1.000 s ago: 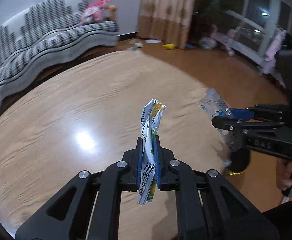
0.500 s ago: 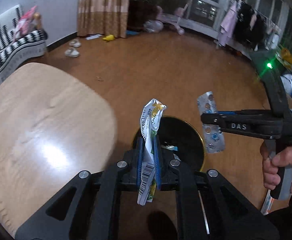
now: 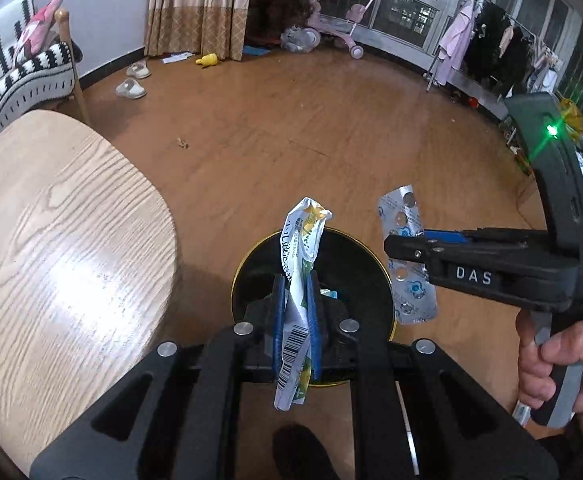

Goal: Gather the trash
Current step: 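Carry the wrapper and blister pack to the black bin and open both tools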

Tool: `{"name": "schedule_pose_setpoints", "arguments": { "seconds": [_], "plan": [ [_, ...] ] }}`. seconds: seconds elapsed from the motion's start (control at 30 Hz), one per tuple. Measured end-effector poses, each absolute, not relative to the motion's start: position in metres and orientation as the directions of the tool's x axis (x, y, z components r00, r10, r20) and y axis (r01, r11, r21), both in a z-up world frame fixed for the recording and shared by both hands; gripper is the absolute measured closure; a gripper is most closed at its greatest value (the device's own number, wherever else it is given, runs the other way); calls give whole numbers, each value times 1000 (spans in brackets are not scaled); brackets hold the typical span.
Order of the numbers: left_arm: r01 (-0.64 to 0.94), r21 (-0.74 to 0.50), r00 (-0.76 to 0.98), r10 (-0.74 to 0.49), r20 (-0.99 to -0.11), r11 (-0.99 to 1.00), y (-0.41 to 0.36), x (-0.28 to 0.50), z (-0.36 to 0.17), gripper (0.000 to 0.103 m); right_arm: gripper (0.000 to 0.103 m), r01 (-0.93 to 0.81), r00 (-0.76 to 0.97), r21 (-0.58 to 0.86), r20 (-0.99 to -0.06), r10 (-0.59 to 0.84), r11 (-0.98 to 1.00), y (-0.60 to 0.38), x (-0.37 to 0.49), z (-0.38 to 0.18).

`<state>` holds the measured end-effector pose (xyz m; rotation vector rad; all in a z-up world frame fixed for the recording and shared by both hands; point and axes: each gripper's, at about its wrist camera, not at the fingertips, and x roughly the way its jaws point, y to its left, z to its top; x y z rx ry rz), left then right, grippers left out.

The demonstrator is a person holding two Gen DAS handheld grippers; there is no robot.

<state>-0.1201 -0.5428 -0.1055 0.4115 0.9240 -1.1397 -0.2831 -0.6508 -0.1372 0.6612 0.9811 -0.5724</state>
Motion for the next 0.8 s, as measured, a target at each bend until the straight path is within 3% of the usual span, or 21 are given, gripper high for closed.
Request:
{"name": "schedule_pose_setpoints", "arguments": {
  "seconds": [0.1, 0.17, 0.2, 0.23, 0.6, 0.63, 0.67, 0.7, 0.73, 0.8],
  "plan": [
    [901, -164, 117, -590, -799, 401, -547, -118, -107, 93, 67, 703, 442, 239, -884, -149, 670, -652, -283, -137],
    [901, -165, 115, -589, -800, 401, -549, -117, -108, 93, 54, 708, 439, 236, -885, -154, 665, -652, -283, -136],
    [901, -164, 115, -587, -801, 401, -550, -118, -108, 93, 41, 711, 442, 236, -882, -160, 663, -652, -284, -135],
    [901, -166, 114, -587, -802, 401, -550, -118, -109, 93, 36, 714, 445, 233, -879, -171, 661, -653, -286, -133],
    [900, -232, 52, -619, -784, 369, -564, -128, -116, 91, 31, 772, 466, 268, -855, -226, 576, -669, -311, -123],
    [900, -241, 41, -620, -784, 364, -565, -129, -118, 87, 31, 775, 464, 267, -855, -230, 573, -669, -313, -122],
    [901, -247, 32, -621, -784, 358, -567, -130, -118, 70, 31, 778, 463, 264, -855, -235, 571, -669, -313, -122],
    [902, -247, 31, -621, -783, 355, -568, -131, -119, 40, 31, 782, 463, 262, -852, -244, 566, -669, -314, -120],
    [901, -242, 40, -625, -780, 360, -568, -132, -118, 28, 30, 784, 465, 264, -849, -251, 562, -669, -316, -119],
    [901, -240, 51, -639, -767, 361, -567, -134, -114, 22, 27, 786, 481, 279, -837, -262, 552, -669, -319, -114]
  ]
}}
